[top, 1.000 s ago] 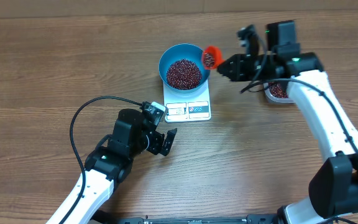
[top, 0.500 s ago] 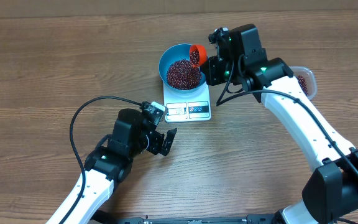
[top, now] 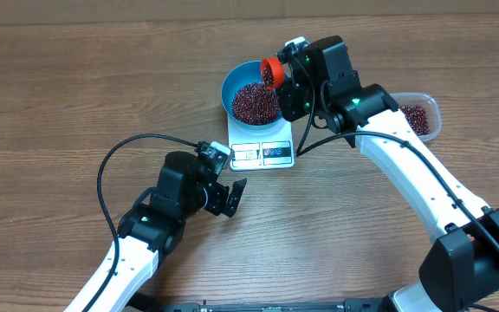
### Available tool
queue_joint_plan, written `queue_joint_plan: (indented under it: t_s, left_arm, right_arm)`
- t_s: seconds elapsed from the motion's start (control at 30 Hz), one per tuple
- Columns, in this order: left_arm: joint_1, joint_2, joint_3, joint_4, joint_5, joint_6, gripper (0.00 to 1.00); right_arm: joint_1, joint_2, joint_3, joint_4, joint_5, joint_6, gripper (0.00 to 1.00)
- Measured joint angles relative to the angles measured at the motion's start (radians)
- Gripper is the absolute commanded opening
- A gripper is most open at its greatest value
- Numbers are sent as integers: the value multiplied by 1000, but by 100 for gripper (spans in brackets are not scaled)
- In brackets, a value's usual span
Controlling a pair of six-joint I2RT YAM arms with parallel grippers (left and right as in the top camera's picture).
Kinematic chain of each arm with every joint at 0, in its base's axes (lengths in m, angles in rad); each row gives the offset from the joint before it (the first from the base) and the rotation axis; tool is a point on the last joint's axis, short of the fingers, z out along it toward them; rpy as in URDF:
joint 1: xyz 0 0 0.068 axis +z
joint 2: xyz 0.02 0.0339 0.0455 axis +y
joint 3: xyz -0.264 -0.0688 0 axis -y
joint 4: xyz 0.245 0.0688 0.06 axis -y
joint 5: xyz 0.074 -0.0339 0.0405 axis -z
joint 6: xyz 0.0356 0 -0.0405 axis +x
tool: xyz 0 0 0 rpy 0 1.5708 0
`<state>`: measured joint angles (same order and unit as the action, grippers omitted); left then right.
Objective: Scoop item into bowl and weigh 150g on scale
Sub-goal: 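Carry the filled scoop to the teal bowl and tip beans in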
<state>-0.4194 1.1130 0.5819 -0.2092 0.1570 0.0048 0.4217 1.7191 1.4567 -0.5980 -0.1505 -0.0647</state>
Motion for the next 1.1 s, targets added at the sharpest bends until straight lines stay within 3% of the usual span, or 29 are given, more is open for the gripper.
queue_joint_plan:
  t_s: [0.27, 0.53, 0.9, 1.1]
  left_arm:
    - [0, 0, 0, 0, 0, 0, 100]
    - [0, 0, 0, 0, 0, 0, 99]
    - [0, 0, 0, 0, 0, 0, 99]
    - [0, 0, 0, 0, 0, 0, 99]
  right_arm:
    - [32, 0, 0, 8, 22, -170, 4]
    - [78, 0, 0, 16, 156, -251, 4]
    - [84, 0, 0, 22, 216, -276, 4]
    - [69, 0, 0, 21, 121, -238, 4]
